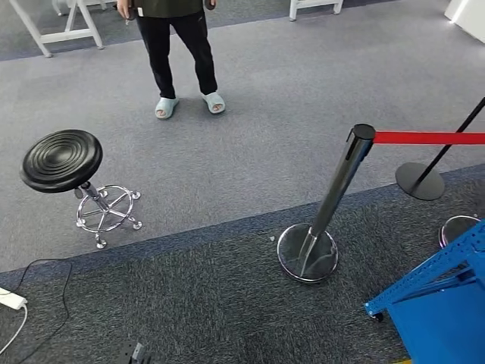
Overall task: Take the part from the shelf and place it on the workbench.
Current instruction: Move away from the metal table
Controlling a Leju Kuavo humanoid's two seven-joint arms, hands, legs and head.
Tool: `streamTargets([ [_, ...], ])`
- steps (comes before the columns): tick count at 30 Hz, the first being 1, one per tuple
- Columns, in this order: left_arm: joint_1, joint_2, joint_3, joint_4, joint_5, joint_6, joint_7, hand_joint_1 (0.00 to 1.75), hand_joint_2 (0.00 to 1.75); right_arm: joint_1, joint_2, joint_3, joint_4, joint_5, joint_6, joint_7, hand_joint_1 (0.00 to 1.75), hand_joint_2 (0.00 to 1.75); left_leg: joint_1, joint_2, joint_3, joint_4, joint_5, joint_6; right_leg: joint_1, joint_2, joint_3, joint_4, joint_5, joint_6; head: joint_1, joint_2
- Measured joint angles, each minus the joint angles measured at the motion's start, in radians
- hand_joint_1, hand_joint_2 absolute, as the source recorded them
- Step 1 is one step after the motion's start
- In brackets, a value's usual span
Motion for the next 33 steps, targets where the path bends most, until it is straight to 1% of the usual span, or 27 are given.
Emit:
streamTargets([
  [1,0.002,-0.001,0.000,0.000,-0.006,-0.007,-0.007,0.00,0.00,-0.002,0.000,0.000,0.000,0.000,0.001,0.002,0.00,0.00,0.001,-0.029,-0.025,0.053,-0.029,-0.003,-0.001,0.013,-0.001,-0.001,0.001,-0.004,-0.001,0.000],
  [2,0.005,-0.001,-0.001,0.000,-0.009,-0.014,-0.012,0.00,0.00,-0.004,0.000,0.000,0.000,0.000,0.002,0.006,0.00,0.00,0.002,-0.046,-0.060,0.122,-0.061,-0.004,-0.001,0.028,-0.002,-0.001,0.002,-0.007,-0.002,0.000],
  [3,0.008,-0.003,-0.001,0.000,-0.010,-0.018,-0.014,0.00,0.00,-0.005,0.000,0.000,0.000,0.001,0.004,0.010,0.00,0.00,0.002,-0.053,-0.096,0.187,-0.083,-0.003,-0.001,0.044,-0.002,-0.001,0.003,-0.009,-0.003,0.000],
  [4,0.011,-0.005,0.000,0.000,-0.009,-0.016,-0.010,0.00,0.00,-0.005,0.000,0.000,0.000,0.001,0.006,0.015,0.00,0.00,0.002,-0.057,-0.123,0.229,-0.089,-0.002,-0.001,0.061,-0.003,-0.001,0.003,-0.010,-0.003,0.000],
  [5,0.011,-0.008,0.000,-0.002,-0.006,-0.008,0.000,0.00,0.00,-0.003,0.000,0.000,0.000,0.002,0.008,0.018,0.00,0.00,0.001,-0.060,-0.135,0.238,-0.076,0.000,0.000,0.077,-0.003,-0.001,0.003,-0.010,-0.003,0.000],
  [6,0.011,-0.010,0.002,-0.003,-0.002,0.004,0.014,0.00,0.00,-0.002,0.001,0.000,0.000,0.003,0.010,0.020,0.00,0.00,0.001,-0.064,-0.128,0.208,-0.045,0.004,0.000,0.092,-0.002,-0.001,0.004,-0.008,-0.003,0.000],
  [7,0.009,-0.012,0.003,-0.006,0.002,0.016,0.029,0.00,0.00,-0.001,0.002,0.000,0.000,0.004,0.012,0.020,0.00,0.00,0.002,-0.075,-0.105,0.150,-0.006,0.008,-0.001,0.107,-0.002,-0.001,0.005,-0.007,-0.003,0.000],
  [9,0.004,-0.015,0.008,-0.011,0.009,0.031,0.055,0.00,0.00,-0.004,0.005,0.000,0.000,0.004,0.013,0.021,0.00,0.00,0.003,-0.119,-0.051,0.024,0.050,0.014,-0.001,0.135,-0.005,0.001,0.008,0.001,-0.004,0.000],
  [11,-0.001,-0.017,0.013,-0.016,0.014,0.039,0.076,0.00,0.00,-0.005,0.007,0.000,0.000,0.004,0.014,0.022,0.00,0.00,0.002,-0.141,-0.027,-0.032,0.061,0.020,-0.002,0.157,-0.011,-0.002,0.011,0.014,-0.004,0.000],
  [12,-0.004,-0.017,0.014,-0.018,0.015,0.042,0.085,0.00,0.00,-0.003,0.007,0.000,0.000,0.004,0.014,0.022,0.00,0.00,0.002,-0.132,-0.026,-0.037,0.061,0.024,-0.003,0.167,-0.015,-0.005,0.014,0.020,-0.005,0.000],
  [13,-0.006,-0.018,0.014,-0.020,0.016,0.045,0.093,0.00,0.00,0.001,0.007,0.000,0.000,0.004,0.014,0.023,0.00,0.00,0.002,-0.122,-0.025,-0.040,0.065,0.031,-0.004,0.163,-0.018,-0.006,0.015,0.026,-0.005,0.000],
  [14,-0.007,-0.018,0.015,-0.021,0.017,0.046,0.098,0.00,0.00,0.004,0.007,0.000,0.000,0.004,0.015,0.023,0.00,0.00,0.003,-0.112,-0.023,-0.044,0.068,0.037,-0.004,0.142,-0.023,0.003,0.007,0.030,-0.003,0.000],
  [15,-0.007,-0.019,0.015,-0.022,0.016,0.047,0.101,0.00,0.00,0.005,0.007,0.000,0.000,0.004,0.015,0.024,0.00,0.00,0.003,-0.100,-0.023,-0.047,0.071,0.043,-0.003,0.111,-0.037,0.029,-0.012,0.033,0.000,0.000],
  [17,-0.003,-0.019,0.015,-0.023,0.012,0.046,0.097,0.00,0.00,0.000,0.007,0.000,0.000,0.005,0.016,0.023,0.00,0.00,0.002,-0.073,-0.022,-0.049,0.072,0.050,0.000,0.049,-0.087,0.143,-0.081,0.038,0.004,0.000],
  [18,0.000,-0.019,0.014,-0.023,0.007,0.044,0.089,0.00,0.00,-0.002,0.008,0.000,0.000,0.004,0.017,0.022,0.00,0.00,0.001,-0.057,-0.022,-0.049,0.071,0.051,-0.001,0.038,-0.118,0.210,-0.114,0.041,0.005,0.000],
  [19,0.002,-0.018,0.013,-0.023,0.001,0.043,0.079,0.00,0.00,-0.003,0.008,0.000,0.000,0.004,0.018,0.022,0.00,0.00,0.001,-0.042,-0.022,-0.049,0.070,0.052,-0.001,0.034,-0.139,0.258,-0.131,0.044,0.004,0.000],
  [20,0.003,-0.018,0.012,-0.023,-0.005,0.042,0.070,0.00,0.00,-0.002,0.008,0.000,0.000,0.004,0.020,0.021,0.00,0.00,0.001,-0.029,-0.021,-0.049,0.068,0.052,-0.001,0.032,-0.141,0.271,-0.130,0.045,0.005,0.000],
  [21,0.002,-0.017,0.011,-0.023,-0.010,0.041,0.063,0.00,0.00,0.000,0.008,0.000,0.000,0.004,0.020,0.021,0.00,0.00,0.001,-0.016,-0.018,-0.048,0.066,0.051,-0.001,0.028,-0.123,0.243,-0.109,0.046,0.005,0.000],
  [22,0.002,-0.018,0.010,-0.023,-0.013,0.040,0.058,0.00,0.00,0.002,0.008,0.000,0.000,0.004,0.021,0.021,0.00,0.00,0.001,-0.004,-0.015,-0.048,0.063,0.049,-0.001,0.018,-0.087,0.182,-0.078,0.045,0.005,0.000],
  [24,0.003,-0.017,0.009,-0.023,-0.016,0.040,0.053,0.00,0.00,0.000,0.008,0.000,0.000,0.004,0.022,0.021,0.00,0.00,-0.003,0.017,-0.006,-0.046,0.056,0.040,0.002,-0.023,-0.011,0.046,-0.026,0.038,0.004,0.000],
  [25,0.003,-0.017,0.009,-0.023,-0.018,0.040,0.052,0.00,0.00,-0.002,0.008,0.000,0.000,0.004,0.022,0.021,0.00,0.00,-0.005,0.026,-0.002,-0.045,0.052,0.036,0.004,-0.035,0.011,0.007,-0.014,0.033,0.004,0.000],
  [26,0.003,-0.016,0.008,-0.023,-0.018,0.040,0.051,0.00,0.00,-0.003,0.008,0.000,0.000,0.004,0.022,0.020,0.00,0.00,-0.007,0.034,0.000,-0.044,0.050,0.031,0.006,-0.039,0.017,-0.007,-0.011,0.027,0.004,0.000],
  [28,0.001,-0.015,0.007,-0.023,-0.018,0.040,0.051,0.00,0.00,-0.003,0.008,0.000,0.000,0.004,0.022,0.020,0.00,0.00,-0.006,0.049,0.004,-0.045,0.047,0.021,0.007,-0.014,0.014,-0.008,-0.006,0.015,0.003,0.000],
  [29,-0.001,-0.015,0.005,-0.023,-0.018,0.040,0.050,0.00,0.00,-0.001,0.008,0.000,0.000,0.004,0.023,0.021,0.00,0.00,-0.004,0.039,0.004,-0.040,0.041,0.015,0.005,-0.003,0.013,-0.009,-0.004,0.010,0.003,0.000],
  [30,-0.001,-0.015,0.004,-0.023,-0.018,0.040,0.049,0.00,0.00,-0.001,0.008,0.000,0.000,0.004,0.023,0.021,0.00,0.00,-0.002,0.018,-0.004,-0.020,0.025,0.008,0.002,0.008,0.013,-0.011,-0.001,0.004,0.002,0.000],
  [32,0.001,-0.015,0.002,-0.023,-0.019,0.039,0.047,0.00,0.00,-0.005,0.008,0.000,0.000,0.003,0.027,0.021,0.00,0.00,0.002,-0.035,-0.053,0.086,-0.035,-0.001,-0.003,0.031,0.011,-0.013,0.003,-0.004,0.000,0.000],
  [33,0.003,-0.015,0.002,-0.023,-0.022,0.039,0.047,0.00,0.00,-0.006,0.008,0.000,0.000,0.003,0.030,0.021,0.00,0.00,0.003,-0.049,-0.089,0.157,-0.067,-0.004,-0.004,0.044,0.009,-0.013,0.004,-0.006,-0.001,0.000],
])
